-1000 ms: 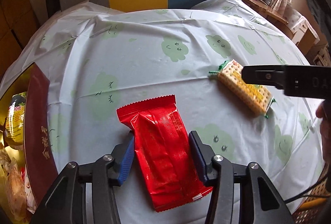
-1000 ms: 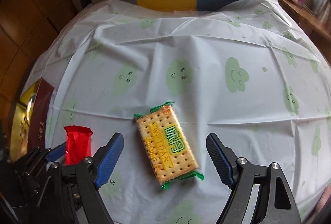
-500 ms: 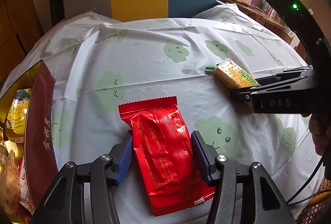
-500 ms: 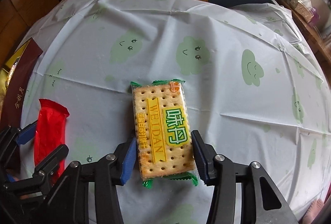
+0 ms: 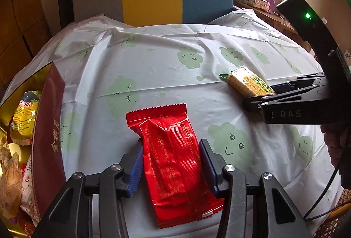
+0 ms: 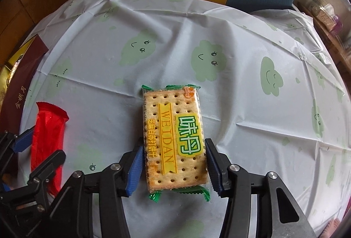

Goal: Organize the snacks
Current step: 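Carry the red packet to the tin with the left tool while the right tool holds the cracker pack, then lower the red packet into the tin and open the left tool, then carry the cracker pack over the tin with the right tool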

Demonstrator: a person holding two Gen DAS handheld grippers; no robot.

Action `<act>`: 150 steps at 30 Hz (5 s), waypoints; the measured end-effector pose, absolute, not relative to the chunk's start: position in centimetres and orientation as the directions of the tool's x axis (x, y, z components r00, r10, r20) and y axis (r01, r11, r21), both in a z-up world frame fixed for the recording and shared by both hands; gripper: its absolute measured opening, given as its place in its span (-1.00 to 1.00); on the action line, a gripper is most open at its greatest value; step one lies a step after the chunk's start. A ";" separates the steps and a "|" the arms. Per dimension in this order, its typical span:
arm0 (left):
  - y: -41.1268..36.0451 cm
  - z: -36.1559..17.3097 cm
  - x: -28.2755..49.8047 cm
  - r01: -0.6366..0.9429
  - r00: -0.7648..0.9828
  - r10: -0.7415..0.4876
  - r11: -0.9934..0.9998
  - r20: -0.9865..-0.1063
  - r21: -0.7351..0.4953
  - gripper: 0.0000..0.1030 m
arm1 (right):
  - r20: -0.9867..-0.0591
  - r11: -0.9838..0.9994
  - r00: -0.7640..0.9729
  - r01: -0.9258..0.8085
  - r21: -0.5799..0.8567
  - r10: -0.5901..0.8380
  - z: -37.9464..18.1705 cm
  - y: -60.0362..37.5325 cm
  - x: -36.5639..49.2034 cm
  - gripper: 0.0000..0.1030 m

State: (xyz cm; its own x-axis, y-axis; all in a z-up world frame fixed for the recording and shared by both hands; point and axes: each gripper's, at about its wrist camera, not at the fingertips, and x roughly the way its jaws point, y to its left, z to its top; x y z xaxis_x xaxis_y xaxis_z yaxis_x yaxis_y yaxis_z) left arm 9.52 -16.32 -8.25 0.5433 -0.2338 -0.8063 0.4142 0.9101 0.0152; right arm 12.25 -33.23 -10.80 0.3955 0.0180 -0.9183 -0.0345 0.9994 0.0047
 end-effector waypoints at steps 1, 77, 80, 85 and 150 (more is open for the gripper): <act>-16.1 -8.0 9.4 0.412 0.548 -0.232 0.911 -0.804 0.017 -0.06 | -0.918 0.999 0.397 -0.037 0.000 0.015 -10.8 -33.1 12.4 0.01; 4.2 -0.8 8.6 -0.012 0.683 0.041 0.999 -0.729 0.045 -0.07 | -0.889 0.991 0.455 -0.083 -0.105 -0.056 -10.4 -31.6 11.3 0.01; 5.0 -1.1 9.4 -0.021 0.669 0.041 0.999 -0.742 0.036 -0.07 | -0.889 0.991 0.455 -0.083 -0.108 -0.059 -10.4 -31.5 11.3 0.01; 6.5 -1.0 11.7 -0.047 0.650 0.031 0.999 -0.760 0.000 -0.07 | -0.889 0.992 0.454 -0.073 -0.104 -0.060 -10.3 -31.4 11.2 0.00; 10.0 -2.1 5.6 -0.131 0.662 0.134 0.989 -0.738 0.063 0.34 | -0.898 0.993 0.438 -0.074 -0.094 -0.053 -8.0 -28.0 10.7 -0.09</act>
State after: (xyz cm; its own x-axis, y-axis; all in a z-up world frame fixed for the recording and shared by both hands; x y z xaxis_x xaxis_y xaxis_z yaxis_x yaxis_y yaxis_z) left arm 5.58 10.02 -2.13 0.6619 0.1340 -0.7375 -0.1306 0.9895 0.0626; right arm 10.73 -28.00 -8.04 0.4377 -0.0526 -0.8976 -0.0744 0.9927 -0.0945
